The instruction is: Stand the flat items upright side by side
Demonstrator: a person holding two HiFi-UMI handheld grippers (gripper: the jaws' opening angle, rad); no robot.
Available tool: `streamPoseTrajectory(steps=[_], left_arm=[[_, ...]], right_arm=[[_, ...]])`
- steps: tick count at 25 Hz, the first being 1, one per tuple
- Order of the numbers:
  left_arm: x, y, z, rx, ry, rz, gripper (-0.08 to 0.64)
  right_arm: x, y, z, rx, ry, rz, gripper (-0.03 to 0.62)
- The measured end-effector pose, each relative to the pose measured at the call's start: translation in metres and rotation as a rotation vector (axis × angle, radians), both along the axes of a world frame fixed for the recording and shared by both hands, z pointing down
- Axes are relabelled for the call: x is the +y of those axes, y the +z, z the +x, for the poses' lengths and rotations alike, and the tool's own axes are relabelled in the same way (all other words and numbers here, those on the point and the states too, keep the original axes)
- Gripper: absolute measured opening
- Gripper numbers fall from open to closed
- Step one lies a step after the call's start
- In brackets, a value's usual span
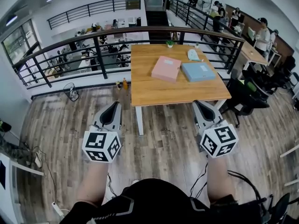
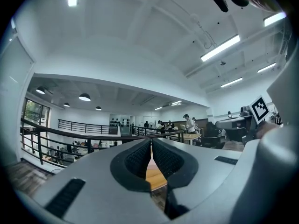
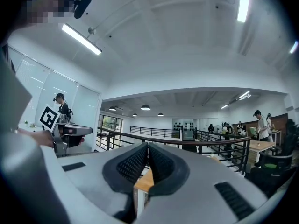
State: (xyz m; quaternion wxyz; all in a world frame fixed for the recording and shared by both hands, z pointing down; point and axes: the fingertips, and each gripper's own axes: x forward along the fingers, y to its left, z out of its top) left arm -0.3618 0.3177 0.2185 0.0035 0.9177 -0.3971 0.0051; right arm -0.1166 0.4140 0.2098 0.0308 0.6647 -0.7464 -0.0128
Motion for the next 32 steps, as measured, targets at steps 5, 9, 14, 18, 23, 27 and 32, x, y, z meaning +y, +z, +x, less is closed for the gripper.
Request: streamPoseTrajectory(steps=[5, 9, 14, 18, 23, 27, 32], left_arm=[[0.004, 0.000, -0.003, 0.012, -0.010, -0.016, 0.034], [0.009, 0.002, 0.003, -0.001, 0.009, -0.013, 0.114], [0.015, 0.004, 0.009, -0.005, 0.034, -0.017, 0.214], [0.018, 0.003, 0.012, -0.007, 0.030, -0.007, 0.262], [0.023, 0.002, 0.020, 0.010, 0.042, 0.013, 0.276], [0.024, 0.007, 0.031, -0.018, 0.045, 0.009, 0.278], [0.026, 0.012, 0.052, -0.037, 0.061, 0.001, 0.278]], right_arm=[[0.002, -0.001, -0.002, 0.003, -0.022, 0.007, 0.020], [0.004, 0.000, 0.006, -0.008, -0.016, 0.011, 0.100], [0.004, 0.003, 0.013, -0.026, -0.013, 0.003, 0.211], [0.005, 0.006, 0.018, -0.038, -0.016, 0.004, 0.229], [0.006, 0.009, 0.027, -0.036, -0.005, 0.003, 0.254], [0.007, 0.011, 0.038, -0.043, -0.006, 0.006, 0.262], [0.011, 0.012, 0.054, -0.045, -0.002, 0.010, 0.262]])
